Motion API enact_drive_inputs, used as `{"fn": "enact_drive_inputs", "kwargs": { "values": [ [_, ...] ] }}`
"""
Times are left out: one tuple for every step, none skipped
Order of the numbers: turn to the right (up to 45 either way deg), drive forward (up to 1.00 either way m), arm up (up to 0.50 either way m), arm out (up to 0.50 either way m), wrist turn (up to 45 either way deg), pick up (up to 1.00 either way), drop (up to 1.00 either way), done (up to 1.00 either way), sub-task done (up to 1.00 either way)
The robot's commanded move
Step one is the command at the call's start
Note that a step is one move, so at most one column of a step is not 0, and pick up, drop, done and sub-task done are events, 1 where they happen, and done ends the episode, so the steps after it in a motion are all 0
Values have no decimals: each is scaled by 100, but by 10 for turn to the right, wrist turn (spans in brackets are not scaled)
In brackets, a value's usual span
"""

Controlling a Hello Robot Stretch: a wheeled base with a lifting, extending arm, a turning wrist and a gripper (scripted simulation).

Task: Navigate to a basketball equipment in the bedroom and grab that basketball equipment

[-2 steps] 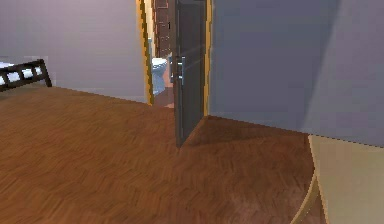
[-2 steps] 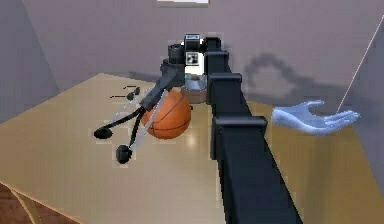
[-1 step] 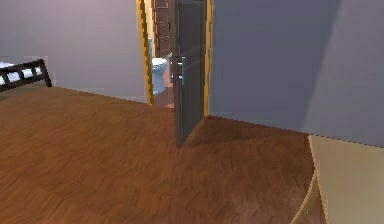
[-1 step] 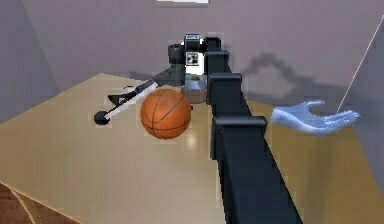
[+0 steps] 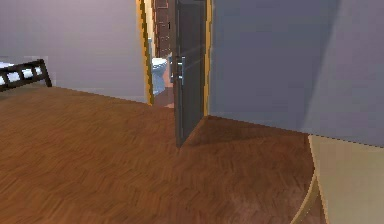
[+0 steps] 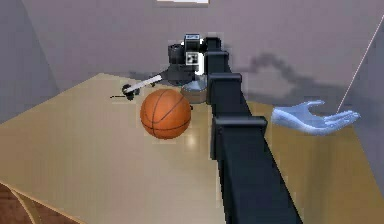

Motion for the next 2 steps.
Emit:
{"fn": "enact_drive_inputs", "kwargs": {
  "values": [
    [0,0,0,0,210,0,0,0,0],
    [0,0,-20,0,0,0,0,0,0]
  ]
}}
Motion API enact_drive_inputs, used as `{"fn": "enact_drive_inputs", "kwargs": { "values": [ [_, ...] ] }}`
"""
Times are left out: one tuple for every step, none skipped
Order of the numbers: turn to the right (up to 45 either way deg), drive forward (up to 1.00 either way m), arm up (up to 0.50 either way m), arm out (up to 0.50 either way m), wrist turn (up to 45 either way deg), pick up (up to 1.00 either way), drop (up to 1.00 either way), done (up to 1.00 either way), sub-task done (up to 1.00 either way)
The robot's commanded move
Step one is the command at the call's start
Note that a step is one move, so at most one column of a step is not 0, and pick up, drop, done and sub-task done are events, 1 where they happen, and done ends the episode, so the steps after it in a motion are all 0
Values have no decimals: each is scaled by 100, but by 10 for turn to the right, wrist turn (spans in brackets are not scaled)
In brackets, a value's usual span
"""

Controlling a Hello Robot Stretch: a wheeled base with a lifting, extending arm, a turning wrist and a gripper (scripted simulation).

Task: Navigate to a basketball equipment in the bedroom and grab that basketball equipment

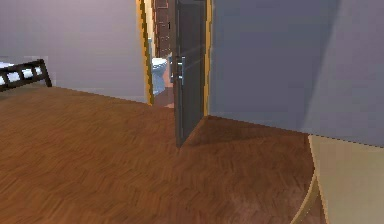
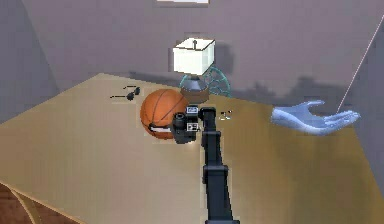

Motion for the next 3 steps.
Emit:
{"fn": "enact_drive_inputs", "kwargs": {
  "values": [
    [0,0,0,0,0,100,0,0,0],
    [0,0,10,0,0,0,0,0,0],
    [0,0,0,0,0,0,0,100,0]
  ]
}}
